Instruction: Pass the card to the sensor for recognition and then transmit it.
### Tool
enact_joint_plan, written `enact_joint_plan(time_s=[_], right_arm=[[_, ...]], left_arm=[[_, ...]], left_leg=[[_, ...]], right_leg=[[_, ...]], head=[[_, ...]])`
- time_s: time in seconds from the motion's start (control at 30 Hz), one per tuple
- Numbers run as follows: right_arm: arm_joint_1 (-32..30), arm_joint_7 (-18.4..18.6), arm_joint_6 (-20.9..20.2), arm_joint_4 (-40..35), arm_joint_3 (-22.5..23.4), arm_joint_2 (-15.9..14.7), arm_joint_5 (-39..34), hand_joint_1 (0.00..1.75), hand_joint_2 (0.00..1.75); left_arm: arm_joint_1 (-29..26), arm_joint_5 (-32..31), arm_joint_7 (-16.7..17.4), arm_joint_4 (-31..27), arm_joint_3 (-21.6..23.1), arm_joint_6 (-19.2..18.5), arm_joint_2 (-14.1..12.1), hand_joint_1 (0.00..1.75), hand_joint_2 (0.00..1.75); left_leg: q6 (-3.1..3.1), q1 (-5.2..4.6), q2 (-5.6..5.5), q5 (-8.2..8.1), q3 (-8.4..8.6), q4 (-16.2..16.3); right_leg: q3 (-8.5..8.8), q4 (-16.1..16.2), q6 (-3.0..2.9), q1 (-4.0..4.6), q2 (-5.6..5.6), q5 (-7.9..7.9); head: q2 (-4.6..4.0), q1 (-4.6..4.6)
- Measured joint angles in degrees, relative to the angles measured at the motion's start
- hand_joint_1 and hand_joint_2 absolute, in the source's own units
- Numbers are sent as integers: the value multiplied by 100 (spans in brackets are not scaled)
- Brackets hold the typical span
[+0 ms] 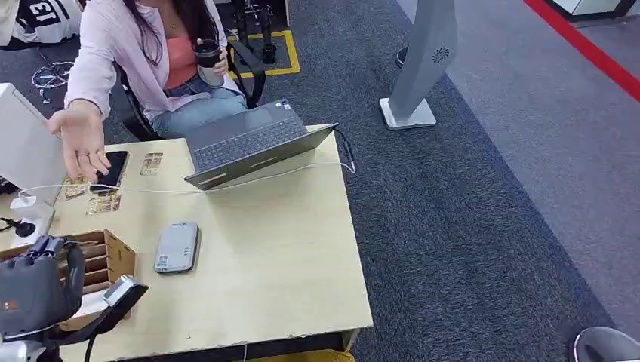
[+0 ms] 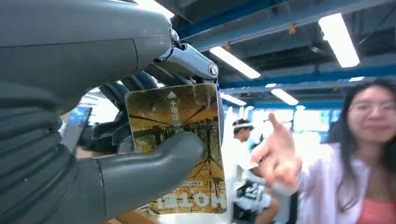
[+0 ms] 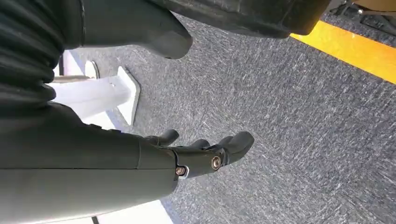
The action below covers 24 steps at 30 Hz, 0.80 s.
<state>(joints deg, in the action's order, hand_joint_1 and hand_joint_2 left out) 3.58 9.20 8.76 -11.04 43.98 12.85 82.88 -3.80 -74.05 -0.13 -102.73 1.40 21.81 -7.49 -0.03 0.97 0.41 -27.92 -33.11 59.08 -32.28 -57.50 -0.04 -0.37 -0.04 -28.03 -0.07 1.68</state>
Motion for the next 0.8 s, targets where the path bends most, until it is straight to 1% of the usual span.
enact_joint_plan(time_s=[0.13,0.2,0.23,0.27,0.3,0.33,0.4,0.47,0.57,0.67,0.8], right_arm=[[-1,0,-24,0,0,4,72,0,175],[3,4,-59,0,0,4,190,0,175],[5,0,-88,0,-15,4,282,0,175],[8,-13,-116,0,-42,4,363,0,175],[27,-31,-162,0,-90,4,402,0,175],[44,-31,-179,0,-133,4,411,0,175],[57,-33,-221,-2,-212,4,424,0,175],[56,-22,-258,-2,-258,4,426,0,175],[55,48,-284,-4,-332,4,428,0,175],[56,70,-293,-7,-345,4,428,0,175],[55,52,-262,-7,-348,4,426,0,175]], left_arm=[[329,208,64,-94,122,-31,-129,175,175],[666,166,182,-59,135,2,-151,175,175],[962,8,269,84,135,145,-160,175,175],[1329,-183,339,374,133,384,-177,175,175],[1764,-471,442,911,107,812,-217,175,175],[2143,-659,463,1418,51,1198,-280,175,175],[2744,-844,402,2214,-90,1577,-383,175,175],[3198,-920,345,2970,-234,1703,-448,175,175],[3541,-1012,302,3590,-330,1733,-479,175,175],[3668,-1104,299,3930,-398,1746,-470,175,175],[3727,-1130,286,4182,-435,1751,-468,175,175]], left_leg=[[0,0,-2,5,2,2],[-1,0,-10,9,2,3],[0,0,-18,14,-1,3],[-1,1,-35,22,-7,3],[-3,3,-44,30,-10,2],[-10,4,-42,34,-9,1],[-16,6,-24,38,-4,0],[-17,9,-12,39,-2,0],[-17,11,-12,40,-3,1],[-18,10,-11,38,-6,1],[-17,10,-11,36,-9,1]], right_leg=[[-1,0,0,0,-1,1],[-4,0,0,0,-7,2],[0,0,0,0,-17,3],[3,-1,-1,0,-38,3],[5,-2,-13,2,-47,12],[5,-3,-15,3,-46,16],[1,-6,-22,5,-27,24],[-2,-7,-27,9,-15,29],[-2,-7,-27,10,-14,29],[-5,-7,-26,10,-12,28],[-8,-5,-26,9,-11,28]], head=[[0,2],[0,2],[0,0],[0,0],[0,15],[0,15],[0,0],[0,-7],[0,-7],[0,-7],[0,-4]])
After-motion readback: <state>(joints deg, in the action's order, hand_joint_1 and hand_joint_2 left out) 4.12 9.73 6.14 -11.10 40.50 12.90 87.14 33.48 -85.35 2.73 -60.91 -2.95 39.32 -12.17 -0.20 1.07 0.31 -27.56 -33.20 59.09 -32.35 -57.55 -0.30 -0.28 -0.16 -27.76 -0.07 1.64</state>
